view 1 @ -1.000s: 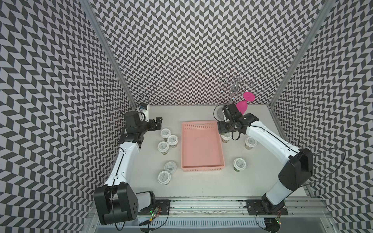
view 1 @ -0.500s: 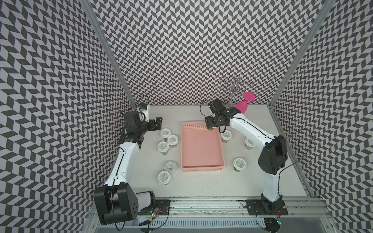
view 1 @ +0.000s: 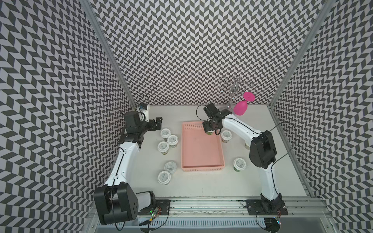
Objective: Put the yogurt in the basket
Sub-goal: Place the yogurt in the basket.
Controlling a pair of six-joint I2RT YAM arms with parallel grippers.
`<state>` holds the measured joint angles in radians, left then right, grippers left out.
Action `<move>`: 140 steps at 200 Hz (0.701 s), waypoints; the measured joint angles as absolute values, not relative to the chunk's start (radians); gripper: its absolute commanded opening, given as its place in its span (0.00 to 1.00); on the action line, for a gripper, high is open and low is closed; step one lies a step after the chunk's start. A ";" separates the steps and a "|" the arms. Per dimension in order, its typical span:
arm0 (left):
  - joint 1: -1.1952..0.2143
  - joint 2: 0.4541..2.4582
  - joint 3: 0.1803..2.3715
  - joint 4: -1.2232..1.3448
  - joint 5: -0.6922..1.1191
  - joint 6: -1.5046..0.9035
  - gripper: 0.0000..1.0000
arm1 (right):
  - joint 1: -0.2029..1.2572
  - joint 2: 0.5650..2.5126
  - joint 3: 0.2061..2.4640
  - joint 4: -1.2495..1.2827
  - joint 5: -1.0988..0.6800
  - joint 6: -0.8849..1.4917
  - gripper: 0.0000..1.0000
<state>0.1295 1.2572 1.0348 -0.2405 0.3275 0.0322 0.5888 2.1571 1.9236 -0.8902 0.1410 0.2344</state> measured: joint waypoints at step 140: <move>0.130 1.257 1.035 -0.241 0.327 0.033 1.00 | 0.589 2.222 1.926 -0.888 0.133 0.228 0.79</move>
